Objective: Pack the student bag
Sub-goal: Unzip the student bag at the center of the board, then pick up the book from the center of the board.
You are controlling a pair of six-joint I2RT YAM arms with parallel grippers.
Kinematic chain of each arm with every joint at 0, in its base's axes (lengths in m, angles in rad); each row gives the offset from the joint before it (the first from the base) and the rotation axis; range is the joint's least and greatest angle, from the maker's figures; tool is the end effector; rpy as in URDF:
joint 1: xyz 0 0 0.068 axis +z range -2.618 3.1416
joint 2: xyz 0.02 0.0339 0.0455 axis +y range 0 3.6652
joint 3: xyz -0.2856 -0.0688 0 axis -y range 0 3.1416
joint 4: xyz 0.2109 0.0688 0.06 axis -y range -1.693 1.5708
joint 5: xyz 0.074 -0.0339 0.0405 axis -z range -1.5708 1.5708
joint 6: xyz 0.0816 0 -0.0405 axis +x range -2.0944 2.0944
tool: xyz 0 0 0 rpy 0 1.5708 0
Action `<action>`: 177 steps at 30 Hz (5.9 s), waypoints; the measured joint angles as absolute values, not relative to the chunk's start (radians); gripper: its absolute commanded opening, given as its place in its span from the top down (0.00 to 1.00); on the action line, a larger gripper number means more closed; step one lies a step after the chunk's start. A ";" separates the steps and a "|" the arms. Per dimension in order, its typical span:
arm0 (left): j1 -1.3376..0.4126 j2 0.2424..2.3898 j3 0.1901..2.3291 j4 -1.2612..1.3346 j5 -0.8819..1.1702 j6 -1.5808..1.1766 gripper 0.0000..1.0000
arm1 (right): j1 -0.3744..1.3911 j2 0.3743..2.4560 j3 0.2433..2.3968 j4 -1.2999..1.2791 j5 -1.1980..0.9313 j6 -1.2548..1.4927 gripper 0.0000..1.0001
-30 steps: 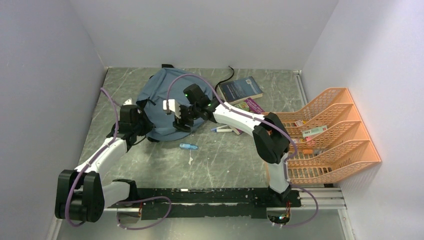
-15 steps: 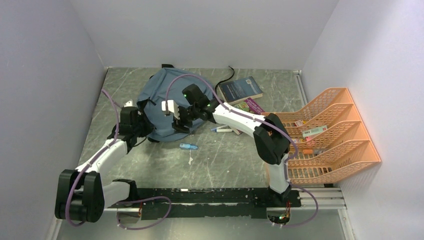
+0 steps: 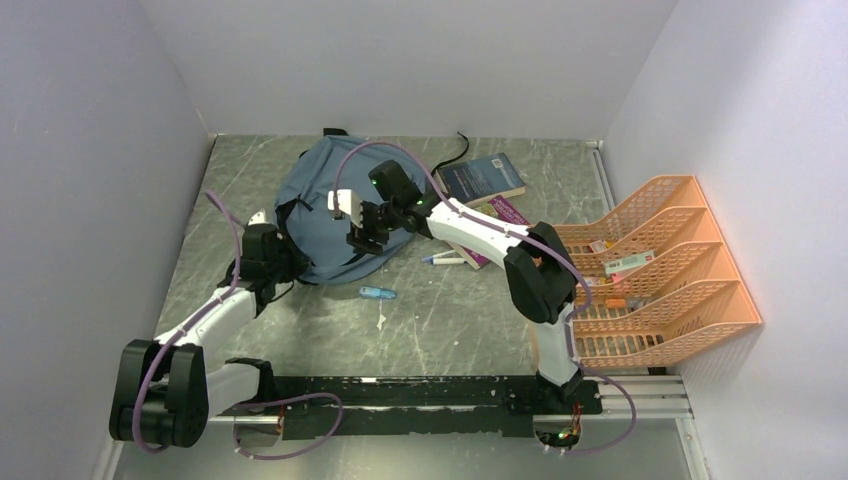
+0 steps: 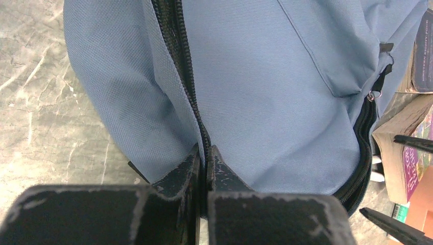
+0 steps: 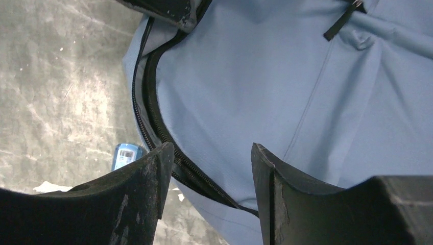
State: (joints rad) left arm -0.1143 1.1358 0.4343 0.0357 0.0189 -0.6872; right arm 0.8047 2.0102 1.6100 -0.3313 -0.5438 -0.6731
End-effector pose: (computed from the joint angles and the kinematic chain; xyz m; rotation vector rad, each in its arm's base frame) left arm 0.2202 -0.0268 0.1861 -0.6330 2.1861 -0.4514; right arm 0.2928 0.3652 0.2490 -1.7230 1.4755 0.6923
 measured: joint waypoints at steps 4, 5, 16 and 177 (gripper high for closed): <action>-0.115 1.136 0.434 0.037 0.019 -0.687 0.95 | 0.806 2.015 1.610 -0.360 -0.543 -0.690 0.39; -0.115 1.136 0.434 0.037 0.019 -0.687 0.95 | 0.806 2.015 1.610 -0.365 -0.545 -0.693 0.38; -0.120 1.136 0.434 0.037 0.019 -0.686 0.95 | 0.825 2.066 1.629 -0.402 -0.520 -0.719 0.39; -0.240 1.444 0.911 -0.218 0.161 -0.557 0.21 | 0.824 1.948 1.393 -0.530 0.706 -0.041 0.01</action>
